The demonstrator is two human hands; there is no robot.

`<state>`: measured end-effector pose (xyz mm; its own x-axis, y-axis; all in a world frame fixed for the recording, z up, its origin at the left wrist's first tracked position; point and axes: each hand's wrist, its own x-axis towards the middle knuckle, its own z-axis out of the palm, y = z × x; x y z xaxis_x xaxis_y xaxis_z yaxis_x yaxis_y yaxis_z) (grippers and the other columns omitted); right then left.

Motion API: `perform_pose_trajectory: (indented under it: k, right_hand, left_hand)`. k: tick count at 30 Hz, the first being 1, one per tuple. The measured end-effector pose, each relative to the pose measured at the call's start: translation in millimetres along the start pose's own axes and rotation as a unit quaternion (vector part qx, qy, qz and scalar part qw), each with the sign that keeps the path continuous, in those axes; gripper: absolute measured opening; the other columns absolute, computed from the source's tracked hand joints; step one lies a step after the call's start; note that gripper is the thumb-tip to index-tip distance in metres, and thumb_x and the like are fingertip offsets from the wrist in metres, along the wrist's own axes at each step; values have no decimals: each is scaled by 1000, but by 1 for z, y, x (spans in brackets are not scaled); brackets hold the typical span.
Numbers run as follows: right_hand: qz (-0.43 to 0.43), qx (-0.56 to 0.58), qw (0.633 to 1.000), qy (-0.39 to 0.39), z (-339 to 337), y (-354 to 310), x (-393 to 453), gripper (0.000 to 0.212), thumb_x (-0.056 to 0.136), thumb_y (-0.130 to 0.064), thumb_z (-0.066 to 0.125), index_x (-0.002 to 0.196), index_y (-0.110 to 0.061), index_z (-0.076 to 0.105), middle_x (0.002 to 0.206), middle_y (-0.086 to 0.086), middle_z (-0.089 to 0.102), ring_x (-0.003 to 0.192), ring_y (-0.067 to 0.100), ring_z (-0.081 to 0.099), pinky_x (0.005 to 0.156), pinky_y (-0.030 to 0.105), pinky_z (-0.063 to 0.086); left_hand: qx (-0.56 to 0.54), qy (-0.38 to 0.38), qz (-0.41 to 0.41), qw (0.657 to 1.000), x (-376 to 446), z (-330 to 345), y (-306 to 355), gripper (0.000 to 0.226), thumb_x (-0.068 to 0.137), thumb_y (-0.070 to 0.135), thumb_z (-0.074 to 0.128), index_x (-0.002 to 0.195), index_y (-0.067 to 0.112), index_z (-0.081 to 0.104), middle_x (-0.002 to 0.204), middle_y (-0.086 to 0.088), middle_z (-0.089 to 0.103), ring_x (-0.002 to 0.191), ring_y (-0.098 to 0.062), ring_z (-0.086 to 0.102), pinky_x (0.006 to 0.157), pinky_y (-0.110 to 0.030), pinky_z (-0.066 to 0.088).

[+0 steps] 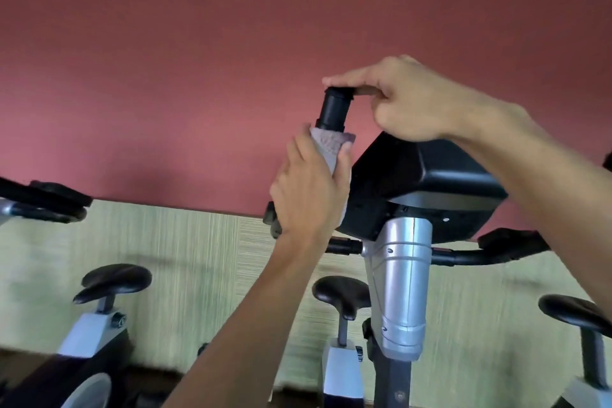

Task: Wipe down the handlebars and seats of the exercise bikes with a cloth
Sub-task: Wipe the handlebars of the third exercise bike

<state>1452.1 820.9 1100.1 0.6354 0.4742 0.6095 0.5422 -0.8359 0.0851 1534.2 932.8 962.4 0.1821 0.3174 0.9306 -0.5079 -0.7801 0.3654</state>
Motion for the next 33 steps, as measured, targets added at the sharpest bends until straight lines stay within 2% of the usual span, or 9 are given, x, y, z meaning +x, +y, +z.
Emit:
perform_pose_trajectory:
  k: [2, 6, 9, 13, 18, 22, 26, 29, 33]
  right_hand:
    - [-6, 1, 1000, -6, -1, 2, 1, 78, 83, 13, 39, 150, -25, 50, 153, -8, 50, 136, -2, 45, 107, 4, 26]
    - [-34, 32, 999, 10, 4, 10, 2, 72, 84, 8, 43, 146, -26, 55, 148, -8, 55, 142, 8, 45, 123, 29, 29]
    - [-36, 62, 997, 27, 6, 15, 2, 73, 83, 9, 41, 145, -27, 58, 145, -8, 58, 134, 2, 51, 114, 19, 37]
    - [-18, 99, 995, 15, 6, 14, 0, 79, 83, 15, 37, 147, -27, 55, 147, -9, 53, 80, -28, 54, 64, -9, 30]
    - [-42, 45, 998, 17, 3, 13, 1, 76, 82, 10, 38, 148, -26, 53, 152, -3, 52, 130, -1, 51, 101, 7, 35]
    - [-51, 65, 997, 12, -3, 7, -3, 75, 84, 13, 37, 148, -23, 54, 149, -2, 54, 51, -27, 44, 52, -7, 30]
    - [-33, 67, 997, 12, 3, 14, -7, 79, 85, 15, 38, 151, -28, 49, 113, -11, 60, 43, -26, 41, 50, -1, 35]
    - [-31, 59, 998, -1, 11, 23, -5, 86, 83, 12, 39, 154, -36, 41, 150, 3, 52, 72, -15, 61, 69, 1, 41]
    - [-75, 23, 997, 21, 18, 29, -3, 87, 79, 14, 38, 157, -26, 39, 159, -10, 40, 147, 5, 33, 116, 16, 21]
  left_hand:
    - [14, -8, -16, 1000, 11, -4, 12, 68, 100, 63, 39, 140, 8, 47, 113, -8, 62, 78, -34, 66, 59, -36, 32]
    - [31, -13, -11, 999, 39, -5, 30, 52, 103, 57, 43, 123, 8, 48, 107, -6, 60, 85, -39, 66, 61, -40, 30]
    - [40, -1, 5, 999, 38, -4, 28, 55, 104, 55, 41, 131, 7, 49, 110, -7, 61, 84, -38, 67, 60, -38, 29]
    - [40, 14, 13, 999, 13, -1, 16, 62, 101, 53, 42, 143, 6, 46, 115, -8, 60, 79, -32, 68, 58, -34, 30]
    - [68, 17, -30, 997, 31, 1, 36, 49, 101, 49, 52, 129, 8, 49, 108, -6, 59, 80, -34, 67, 56, -34, 25]
    - [67, 39, -25, 997, 38, 6, 39, 45, 100, 44, 55, 125, 7, 51, 105, -6, 59, 83, -33, 66, 57, -34, 22]
    - [61, 68, -1, 996, 16, 12, 25, 60, 97, 46, 59, 137, 3, 49, 108, -8, 62, 82, -30, 67, 57, -33, 34]
    - [53, 58, -17, 997, 12, 11, 23, 60, 99, 50, 56, 137, 5, 48, 113, -8, 62, 85, -31, 68, 61, -33, 37]
    - [72, 28, -45, 996, 39, 7, 40, 46, 102, 52, 49, 117, 9, 50, 107, -5, 60, 84, -32, 66, 61, -36, 30]
